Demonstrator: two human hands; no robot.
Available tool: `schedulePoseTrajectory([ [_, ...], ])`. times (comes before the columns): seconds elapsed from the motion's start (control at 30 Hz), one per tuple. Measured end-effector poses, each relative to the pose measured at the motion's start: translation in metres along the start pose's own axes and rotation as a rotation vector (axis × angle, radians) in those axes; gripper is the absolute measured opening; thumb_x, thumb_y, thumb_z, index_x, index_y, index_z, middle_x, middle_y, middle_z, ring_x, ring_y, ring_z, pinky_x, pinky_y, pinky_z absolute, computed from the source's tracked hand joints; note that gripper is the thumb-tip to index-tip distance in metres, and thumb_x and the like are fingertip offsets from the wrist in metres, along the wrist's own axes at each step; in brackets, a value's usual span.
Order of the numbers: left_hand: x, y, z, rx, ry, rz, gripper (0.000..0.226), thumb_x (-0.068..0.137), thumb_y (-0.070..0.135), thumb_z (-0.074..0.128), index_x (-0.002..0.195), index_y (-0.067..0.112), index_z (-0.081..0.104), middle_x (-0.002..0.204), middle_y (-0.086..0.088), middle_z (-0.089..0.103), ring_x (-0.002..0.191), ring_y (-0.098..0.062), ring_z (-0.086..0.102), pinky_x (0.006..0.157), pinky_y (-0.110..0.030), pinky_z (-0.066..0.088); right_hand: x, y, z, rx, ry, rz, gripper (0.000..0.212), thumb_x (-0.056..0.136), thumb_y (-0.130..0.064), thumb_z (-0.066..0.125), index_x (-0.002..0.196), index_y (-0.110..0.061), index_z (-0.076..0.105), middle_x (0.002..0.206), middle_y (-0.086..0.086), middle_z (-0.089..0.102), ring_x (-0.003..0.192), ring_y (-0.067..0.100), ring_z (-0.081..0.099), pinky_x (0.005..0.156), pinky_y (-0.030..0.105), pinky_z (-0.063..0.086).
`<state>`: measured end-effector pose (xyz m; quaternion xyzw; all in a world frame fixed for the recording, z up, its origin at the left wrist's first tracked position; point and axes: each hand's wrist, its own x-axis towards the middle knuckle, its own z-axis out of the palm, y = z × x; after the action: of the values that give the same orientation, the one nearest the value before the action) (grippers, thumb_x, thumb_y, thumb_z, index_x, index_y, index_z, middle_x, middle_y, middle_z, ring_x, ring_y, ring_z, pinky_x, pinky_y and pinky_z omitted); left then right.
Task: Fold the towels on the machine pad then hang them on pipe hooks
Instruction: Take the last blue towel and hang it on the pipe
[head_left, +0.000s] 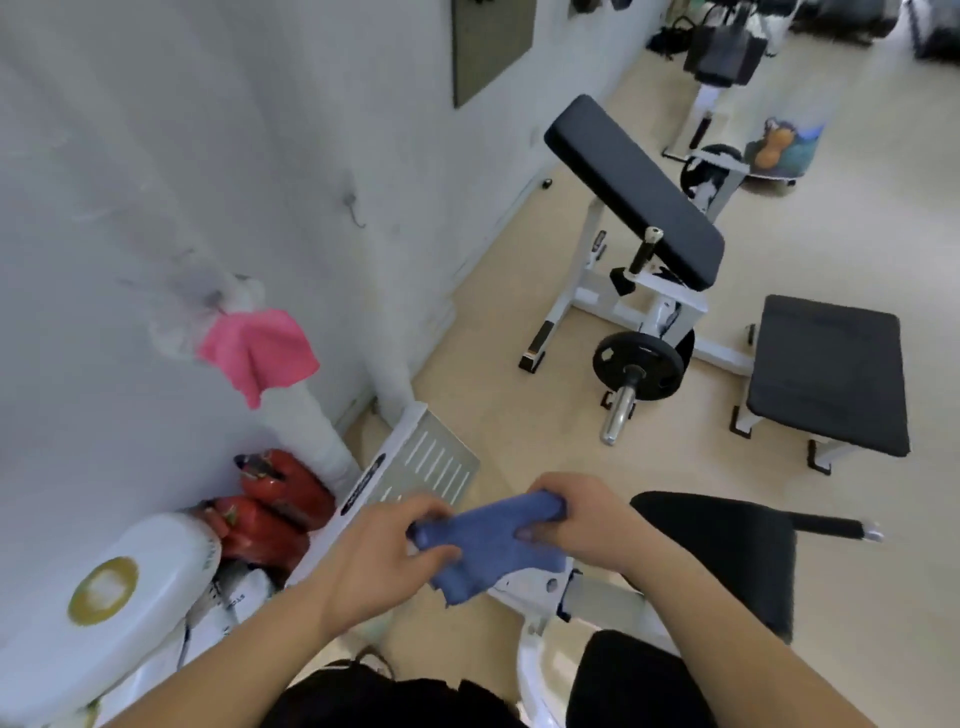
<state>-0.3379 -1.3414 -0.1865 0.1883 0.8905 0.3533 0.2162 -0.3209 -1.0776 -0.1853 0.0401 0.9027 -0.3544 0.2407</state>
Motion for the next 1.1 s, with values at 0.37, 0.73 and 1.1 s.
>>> schedulePoseTrajectory([
  [0.37, 0.052, -0.071, -0.126, -0.327, 0.317, -0.187, 0.024, 0.087, 0.006, 0.071, 0.096, 0.029, 0.069, 0.090, 0.016, 0.075, 0.083, -0.006, 0.072, 0.075, -0.025, 0.058, 0.124, -0.125, -0.012, 0.449, 0.157, 0.029, 0.020, 0.088, -0.025, 0.080, 0.102, -0.017, 0.068, 0.096, 0.005, 0.078, 0.092, 0.025, 0.075, 0.086, 0.048, 0.061],
  [0.73, 0.201, -0.038, -0.210, -0.206, 0.399, -0.194, 0.018, 0.091, 0.015, 0.061, 0.092, 0.033, 0.065, 0.084, 0.008, 0.074, 0.080, -0.004, 0.066, 0.066, -0.012, 0.050, 0.272, -0.162, -0.116, 0.524, 0.330, -0.002, 0.024, 0.082, -0.036, 0.083, 0.097, -0.021, 0.071, 0.089, -0.001, 0.078, 0.086, 0.018, 0.075, 0.078, 0.041, 0.063],
  [1.1, 0.338, -0.082, -0.263, -0.175, 0.533, -0.400, 0.015, 0.087, 0.008, 0.062, 0.092, 0.022, 0.059, 0.089, 0.004, 0.070, 0.082, -0.015, 0.065, 0.071, -0.026, 0.053, 0.451, -0.197, -0.156, 0.266, 0.290, -0.122, 0.024, 0.086, -0.037, 0.072, 0.079, -0.019, 0.058, 0.067, -0.004, 0.060, 0.063, 0.014, 0.059, 0.056, 0.030, 0.046],
])
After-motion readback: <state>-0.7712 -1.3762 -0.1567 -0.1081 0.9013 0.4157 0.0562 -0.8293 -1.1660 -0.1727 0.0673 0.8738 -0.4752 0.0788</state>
